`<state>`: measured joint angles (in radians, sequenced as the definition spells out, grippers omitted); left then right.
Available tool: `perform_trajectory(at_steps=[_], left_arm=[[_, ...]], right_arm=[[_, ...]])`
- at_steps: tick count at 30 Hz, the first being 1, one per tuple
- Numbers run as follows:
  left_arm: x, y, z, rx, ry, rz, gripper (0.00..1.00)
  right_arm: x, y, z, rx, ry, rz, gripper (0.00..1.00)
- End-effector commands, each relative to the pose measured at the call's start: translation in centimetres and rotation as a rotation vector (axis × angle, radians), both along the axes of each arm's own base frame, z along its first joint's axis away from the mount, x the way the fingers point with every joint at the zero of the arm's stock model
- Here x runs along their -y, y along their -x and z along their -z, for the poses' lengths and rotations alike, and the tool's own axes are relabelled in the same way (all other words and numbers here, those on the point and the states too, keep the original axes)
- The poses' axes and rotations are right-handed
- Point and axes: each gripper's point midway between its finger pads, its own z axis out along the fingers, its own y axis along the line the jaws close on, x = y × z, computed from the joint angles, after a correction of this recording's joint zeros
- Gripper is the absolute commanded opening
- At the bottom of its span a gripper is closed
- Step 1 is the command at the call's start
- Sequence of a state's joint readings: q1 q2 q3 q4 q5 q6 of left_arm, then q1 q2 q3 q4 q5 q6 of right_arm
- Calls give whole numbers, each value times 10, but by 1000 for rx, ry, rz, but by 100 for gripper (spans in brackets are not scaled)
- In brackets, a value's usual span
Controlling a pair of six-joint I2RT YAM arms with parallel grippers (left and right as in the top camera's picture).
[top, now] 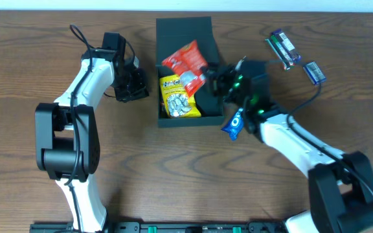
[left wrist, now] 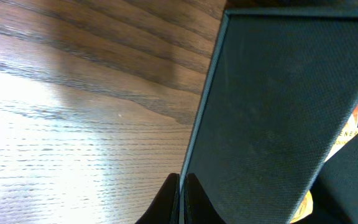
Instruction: Pack container
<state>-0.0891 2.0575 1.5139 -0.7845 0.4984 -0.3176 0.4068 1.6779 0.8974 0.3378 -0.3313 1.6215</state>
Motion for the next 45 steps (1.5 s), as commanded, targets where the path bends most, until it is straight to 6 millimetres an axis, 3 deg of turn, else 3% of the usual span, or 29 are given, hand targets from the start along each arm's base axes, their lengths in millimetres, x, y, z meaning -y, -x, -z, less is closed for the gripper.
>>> perform_trajectory(at_steps=[1,9,21,22,23,24,25,26,33,37,45], left_arm=[[-5,2,6,-25,19,-17,6],[-11,0,5,-25,25,-33,6],[-11,0,5,-25,25,-33,6],[-11,0,5,-25,25,-33,6],[-11,0,5,-25,25,-33,6],[-11,0,5,-25,25,-33,6],[-11,0,5,-25,25,-33,6],[-11,0,5,-25,25,-33,6],[-11,-1,5,-22,25,-33,6],[-11,-1,5,-21,25,-33,6],[-11,-2,5,-17,25,-33,6]], right_arm=[[-11,3,2,-40,-36,53,1],[-3,10,27,-112,57,118,1],[-17,18,29,-83,102,139,4],[-18,18,29,-82,103,138,11],[-19,19,29,-82,103,135,27],[-20,20,28,-82,100,129,68],[-21,20,27,-80,95,123,95],[-24,20,26,-74,89,107,99],[-41,11,-18,209,122,-35,99],[-46,17,-30,277,143,-112,99],[-36,18,-53,497,270,-258,99]])
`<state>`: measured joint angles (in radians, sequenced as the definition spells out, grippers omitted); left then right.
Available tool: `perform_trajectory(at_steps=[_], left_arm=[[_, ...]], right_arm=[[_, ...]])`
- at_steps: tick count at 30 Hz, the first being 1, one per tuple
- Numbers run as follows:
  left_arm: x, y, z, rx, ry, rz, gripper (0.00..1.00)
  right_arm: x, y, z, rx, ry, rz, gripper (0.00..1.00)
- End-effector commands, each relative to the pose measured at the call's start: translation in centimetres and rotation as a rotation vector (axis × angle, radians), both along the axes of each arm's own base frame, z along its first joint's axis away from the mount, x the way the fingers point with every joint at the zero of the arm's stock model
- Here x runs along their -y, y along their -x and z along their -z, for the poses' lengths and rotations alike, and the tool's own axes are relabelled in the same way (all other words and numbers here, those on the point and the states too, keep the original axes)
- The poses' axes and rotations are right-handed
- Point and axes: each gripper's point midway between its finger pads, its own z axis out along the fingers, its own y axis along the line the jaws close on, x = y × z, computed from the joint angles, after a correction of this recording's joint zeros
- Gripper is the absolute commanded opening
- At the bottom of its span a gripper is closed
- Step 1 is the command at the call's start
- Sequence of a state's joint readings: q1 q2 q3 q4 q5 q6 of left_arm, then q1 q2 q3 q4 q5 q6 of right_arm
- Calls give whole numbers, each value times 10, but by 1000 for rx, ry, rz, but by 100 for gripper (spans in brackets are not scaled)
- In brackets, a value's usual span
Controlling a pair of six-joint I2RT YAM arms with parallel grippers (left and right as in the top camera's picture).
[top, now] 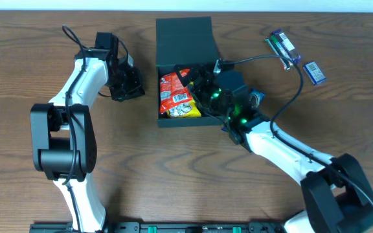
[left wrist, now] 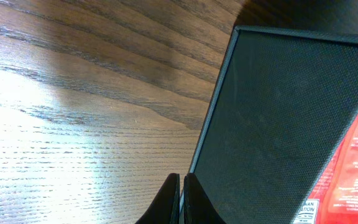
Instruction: Pack container
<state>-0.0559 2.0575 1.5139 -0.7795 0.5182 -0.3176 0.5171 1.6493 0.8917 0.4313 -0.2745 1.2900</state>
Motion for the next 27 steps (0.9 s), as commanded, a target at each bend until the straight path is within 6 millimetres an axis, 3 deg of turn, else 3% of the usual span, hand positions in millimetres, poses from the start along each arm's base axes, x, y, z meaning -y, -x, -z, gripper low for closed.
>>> perform_trajectory(at_steps=[1,3,4,6,7,8,12,15,17,21,27], left_arm=[[0,2,7,-21,5,-3,6],[0,2,7,-21,5,-3,6],[0,2,7,-20,5,-3,6],[0,2,7,-20,5,-3,6],[0,2,7,-20,5,-3,6],[0,2,7,-20,5,-3,6],[0,3,7,-22,5,-3,6],[0,3,7,-22,5,-3,6],[0,2,7,-22,5,-3,6],[-1,3,7,-22,2,-3,6],[-1,3,7,-22,2,-3,6]], right_arm=[[7,1,-27,220,118,-109,99],[9,4,-40,344,184,-181,99],[11,6,-45,395,206,-216,81],[16,9,-48,451,237,-263,25],[20,8,-45,453,256,-273,14],[27,6,-37,430,281,-273,10],[79,-5,-8,282,354,-206,27],[116,-9,-9,216,364,-146,61],[133,-7,-20,279,455,-150,99],[145,-4,-41,380,602,-112,99],[147,-6,-90,494,526,-26,99]])
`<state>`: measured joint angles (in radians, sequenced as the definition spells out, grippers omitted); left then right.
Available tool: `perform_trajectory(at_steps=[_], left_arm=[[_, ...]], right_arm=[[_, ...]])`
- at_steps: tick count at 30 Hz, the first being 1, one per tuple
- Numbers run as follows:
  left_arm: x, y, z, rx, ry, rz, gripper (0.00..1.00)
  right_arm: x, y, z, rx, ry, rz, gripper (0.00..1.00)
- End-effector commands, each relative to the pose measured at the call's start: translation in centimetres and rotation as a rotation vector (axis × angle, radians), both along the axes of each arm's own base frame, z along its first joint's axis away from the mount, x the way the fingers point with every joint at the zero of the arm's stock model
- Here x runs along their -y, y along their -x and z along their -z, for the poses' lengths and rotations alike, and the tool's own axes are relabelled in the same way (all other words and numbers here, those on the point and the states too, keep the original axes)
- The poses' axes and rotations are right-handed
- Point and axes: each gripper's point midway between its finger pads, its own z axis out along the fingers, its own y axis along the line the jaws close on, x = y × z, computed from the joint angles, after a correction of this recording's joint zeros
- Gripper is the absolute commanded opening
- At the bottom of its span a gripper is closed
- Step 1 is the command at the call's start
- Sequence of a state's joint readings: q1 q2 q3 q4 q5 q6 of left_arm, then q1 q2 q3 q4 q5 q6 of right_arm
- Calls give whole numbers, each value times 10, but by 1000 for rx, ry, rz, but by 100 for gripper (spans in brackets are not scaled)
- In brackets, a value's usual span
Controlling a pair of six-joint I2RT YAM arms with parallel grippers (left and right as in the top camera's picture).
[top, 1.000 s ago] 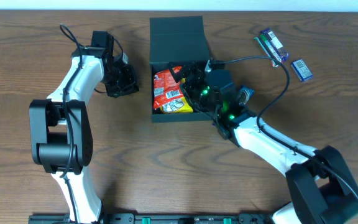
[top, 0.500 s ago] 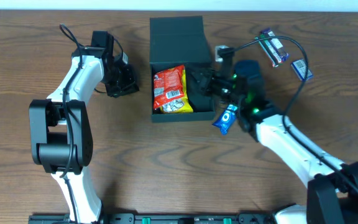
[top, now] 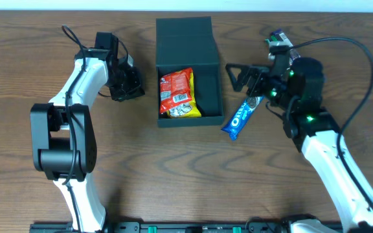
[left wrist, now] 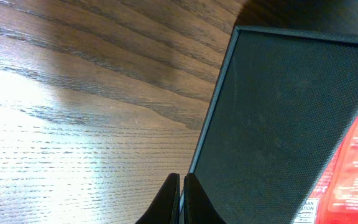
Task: Pack container
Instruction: 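Grasp the blue Oreo pack with the right gripper and lift it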
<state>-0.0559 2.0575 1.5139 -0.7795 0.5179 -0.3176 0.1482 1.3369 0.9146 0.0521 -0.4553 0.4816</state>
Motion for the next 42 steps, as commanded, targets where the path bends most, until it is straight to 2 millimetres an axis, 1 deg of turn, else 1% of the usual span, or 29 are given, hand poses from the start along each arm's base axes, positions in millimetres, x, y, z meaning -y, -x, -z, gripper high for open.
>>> perform_trajectory(at_steps=[1,2,3,5,7,8,9,10,12,13,15,16,19,21,23,26,29,31,37,40,42], left_arm=[[-1,3,7,-22,3,-3,6],[-1,3,7,-24,3,-3,6],[-1,3,7,-25,3,-3,6],[-1,4,7,-29,2,-3,6],[-1,4,7,-30,2,-3,6],[-1,5,7,-31,2,-3,6],[-1,5,7,-32,2,-3,6],[-1,5,7,-33,2,-3,6],[-1,6,7,-36,1,-3,6],[-1,6,8,-37,1,-3,6],[-1,6,7,-36,2,-3,6],[-1,6,8,-37,2,-3,6],[-1,6,8,-38,1,-3,6],[-1,7,8,-41,2,-3,6],[-1,8,8,-44,1,-3,6],[-1,9,8,-48,1,-3,6],[-1,10,8,-54,0,-3,6],[-1,10,8,-55,0,-2,6],[-1,10,8,-53,0,0,6],[-1,10,8,-53,0,0,6],[-1,10,8,-53,0,0,6]], right_arm=[[2,-3,-29,76,-22,22,99],[2,-3,-30,80,-23,22,99],[3,-3,-30,81,-21,22,97],[4,-2,-23,68,9,23,92],[19,-2,-3,-21,74,102,91],[30,1,10,-88,153,151,91],[39,4,16,-137,205,190,92],[47,7,21,-182,257,226,93],[60,13,23,-257,335,283,95],[67,17,24,-309,368,313,98],[76,28,35,-440,387,361,98],[77,33,44,-503,378,376,96],[73,47,80,-713,293,460,91],[67,52,99,-803,264,493,88],[59,54,116,-875,246,511,82],[48,57,146,-969,259,533,81],[46,59,168,-1041,262,571,81],[46,59,180,-1066,274,576,81],[45,54,204,-1096,292,578,81],[44,51,212,-1102,293,575,80],[43,49,217,-1100,295,572,77]])
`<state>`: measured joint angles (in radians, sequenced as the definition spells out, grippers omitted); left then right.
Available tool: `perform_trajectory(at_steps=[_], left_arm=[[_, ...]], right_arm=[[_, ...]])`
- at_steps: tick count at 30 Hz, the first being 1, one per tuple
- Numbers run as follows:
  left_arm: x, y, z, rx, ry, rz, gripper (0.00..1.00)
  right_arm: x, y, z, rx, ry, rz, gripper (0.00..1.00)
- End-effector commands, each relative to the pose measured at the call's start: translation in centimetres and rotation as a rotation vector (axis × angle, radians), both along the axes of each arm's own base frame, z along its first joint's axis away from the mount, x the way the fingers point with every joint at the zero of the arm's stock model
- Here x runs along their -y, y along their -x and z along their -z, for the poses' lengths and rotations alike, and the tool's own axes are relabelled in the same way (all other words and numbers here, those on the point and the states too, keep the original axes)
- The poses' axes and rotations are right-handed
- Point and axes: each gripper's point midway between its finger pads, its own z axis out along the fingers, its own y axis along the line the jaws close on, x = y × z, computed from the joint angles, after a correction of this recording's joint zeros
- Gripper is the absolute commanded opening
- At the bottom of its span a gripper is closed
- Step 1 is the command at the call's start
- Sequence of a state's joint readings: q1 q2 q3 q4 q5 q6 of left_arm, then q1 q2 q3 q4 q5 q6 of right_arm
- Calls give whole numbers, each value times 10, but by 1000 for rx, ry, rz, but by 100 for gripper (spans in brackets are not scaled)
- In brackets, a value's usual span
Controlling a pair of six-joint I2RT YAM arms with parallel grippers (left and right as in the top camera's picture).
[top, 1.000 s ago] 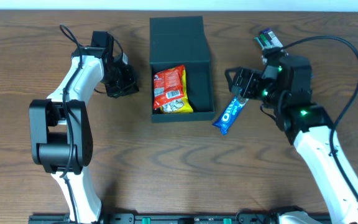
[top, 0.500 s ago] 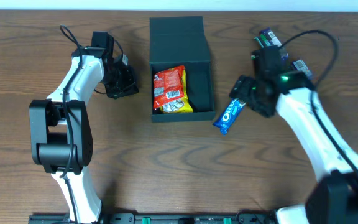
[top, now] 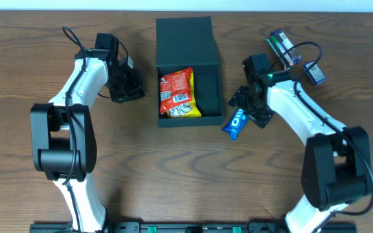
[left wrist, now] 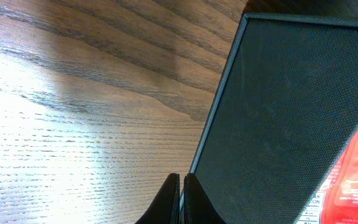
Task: Pack container
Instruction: 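Grasp the blue Oreo pack with the right gripper and lift it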
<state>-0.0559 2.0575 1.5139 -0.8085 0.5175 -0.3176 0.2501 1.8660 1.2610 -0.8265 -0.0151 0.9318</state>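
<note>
A black box [top: 215, 90] stands open at mid-table, its lid [top: 184, 39] folded back. Inside lie a red snack bag [top: 179, 87] and, under it, a yellow bag [top: 185, 110]. My left gripper [top: 141, 85] is shut beside the box's left wall. In the left wrist view its fingertips [left wrist: 174, 186] meet at the rim of the box [left wrist: 278, 112], with the red bag [left wrist: 356, 174] at the right edge. My right gripper [top: 247, 107] is low over the upper end of a blue Oreo packet [top: 234, 127] right of the box; its jaws are unclear.
Two more packets lie at the far right: a green-and-blue one [top: 282, 46] and a small blue one [top: 313, 71]. The right arm's cable loops over them. Bare wood table [top: 173, 168] lies in front of the box.
My right gripper was open and raised to the right of the box; now it is down over the Oreo packet's upper end. The left gripper has barely shifted.
First my right gripper held the red bag over the box. Then it was down inside the box with the bag lying on the yellow one. Then it stood open, empty, right of the box. Now it is at the Oreo packet. The left stayed shut by the box.
</note>
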Motion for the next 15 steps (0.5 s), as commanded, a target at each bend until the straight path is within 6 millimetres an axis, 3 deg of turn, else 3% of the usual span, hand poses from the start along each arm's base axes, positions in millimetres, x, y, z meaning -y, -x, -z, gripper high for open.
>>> perform_trajectory(at_steps=[1,4,8,15], left_arm=[[-1,4,7,-24,2,0,6],[-1,4,7,-24,2,1,6],[-1,4,7,-24,2,1,6],[-1,4,7,-24,2,1,6]], right_arm=[[0,-1,10,-15,10,10,76],[-1,-1,17,-26,13,-2,76],[-1,-5,24,-20,16,-28,67],[3,-5,35,-40,21,-23,36]])
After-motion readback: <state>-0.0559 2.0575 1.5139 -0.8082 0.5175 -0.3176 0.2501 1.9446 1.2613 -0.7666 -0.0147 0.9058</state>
